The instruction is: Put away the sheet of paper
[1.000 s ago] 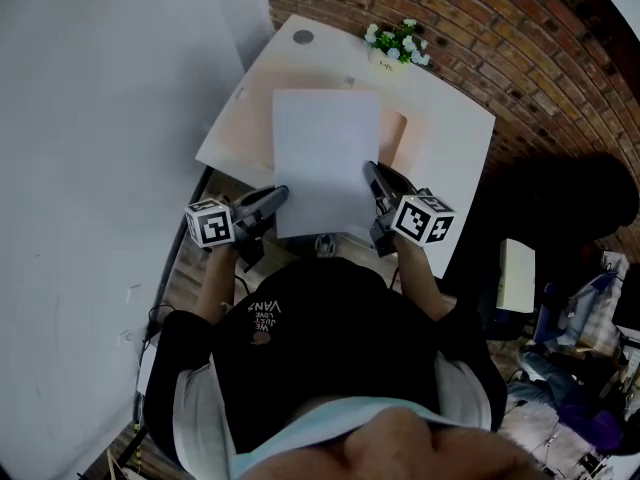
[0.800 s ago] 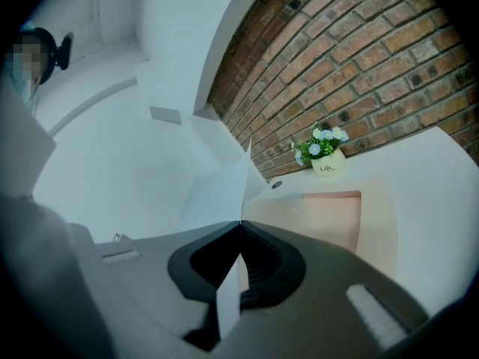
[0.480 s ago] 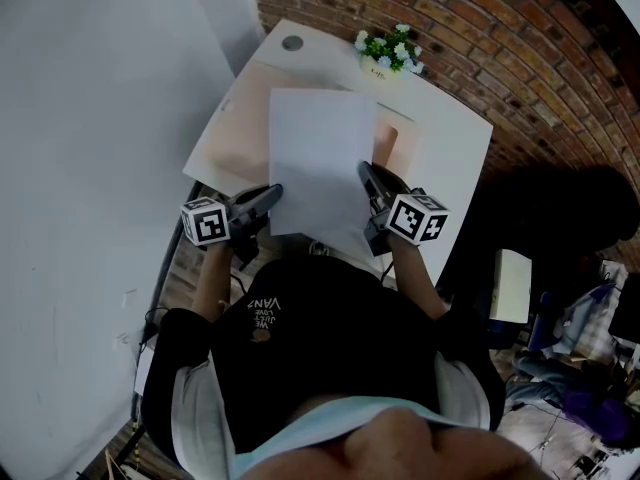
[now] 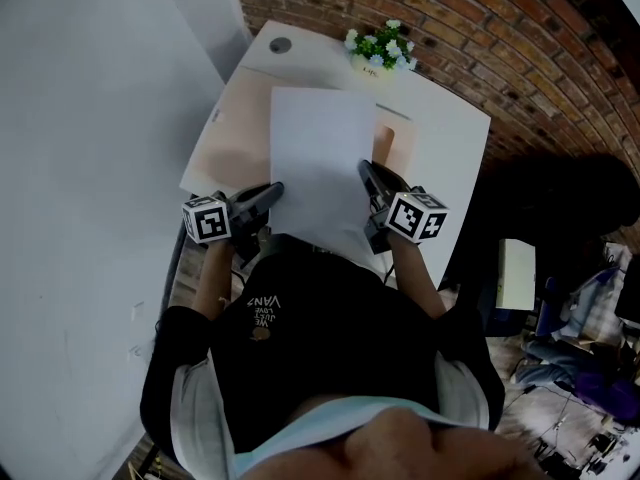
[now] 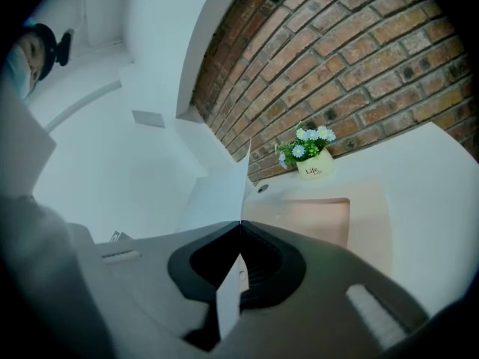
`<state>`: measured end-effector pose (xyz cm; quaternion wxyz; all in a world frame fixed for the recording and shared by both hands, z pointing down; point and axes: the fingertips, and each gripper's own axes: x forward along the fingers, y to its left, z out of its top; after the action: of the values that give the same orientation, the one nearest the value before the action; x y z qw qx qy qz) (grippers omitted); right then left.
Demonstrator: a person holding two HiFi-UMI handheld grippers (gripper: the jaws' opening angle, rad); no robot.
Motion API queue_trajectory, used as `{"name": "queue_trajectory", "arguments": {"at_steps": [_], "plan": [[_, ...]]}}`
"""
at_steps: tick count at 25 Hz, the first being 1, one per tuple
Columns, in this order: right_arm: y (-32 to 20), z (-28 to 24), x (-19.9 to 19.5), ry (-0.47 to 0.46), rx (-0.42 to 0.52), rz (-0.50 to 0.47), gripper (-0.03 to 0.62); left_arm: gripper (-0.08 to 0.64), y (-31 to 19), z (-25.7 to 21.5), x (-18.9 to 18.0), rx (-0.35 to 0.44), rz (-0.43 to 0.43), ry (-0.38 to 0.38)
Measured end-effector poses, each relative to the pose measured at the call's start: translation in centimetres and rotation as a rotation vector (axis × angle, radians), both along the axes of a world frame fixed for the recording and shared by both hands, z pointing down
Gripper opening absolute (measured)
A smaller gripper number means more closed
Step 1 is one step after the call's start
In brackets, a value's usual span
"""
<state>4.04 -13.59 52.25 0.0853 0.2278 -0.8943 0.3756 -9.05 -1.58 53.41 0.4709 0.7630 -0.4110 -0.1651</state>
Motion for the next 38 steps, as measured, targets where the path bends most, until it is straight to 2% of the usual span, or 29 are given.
{"name": "queue_trajectory", "arguments": {"at_steps": [8,22,31,38], "plan": [[-0.8,0.3,-1.3,0.006,-0.009,0.116,0.002,0.000,-2.6,-0.5,-2.7,0.001,0.121,-0.017],[-1.0,2.5,-3.7,0.042,-0.038,0.250,0.000,0.000,-4.7,1.5,-6.4,-0.042,0.250,0.000],[-1.5,4.0,-4.3,0.090,-0.051,0.276,0.000,0.000,-5.7,2.9,-7.2,-0.072,0.295,0.005],[-1.9,5.3,-4.9,0.113,-0.068,0.262,0.001,0.000,-5.9,4.6,-7.9,-0.102,0.275,0.010]]}}
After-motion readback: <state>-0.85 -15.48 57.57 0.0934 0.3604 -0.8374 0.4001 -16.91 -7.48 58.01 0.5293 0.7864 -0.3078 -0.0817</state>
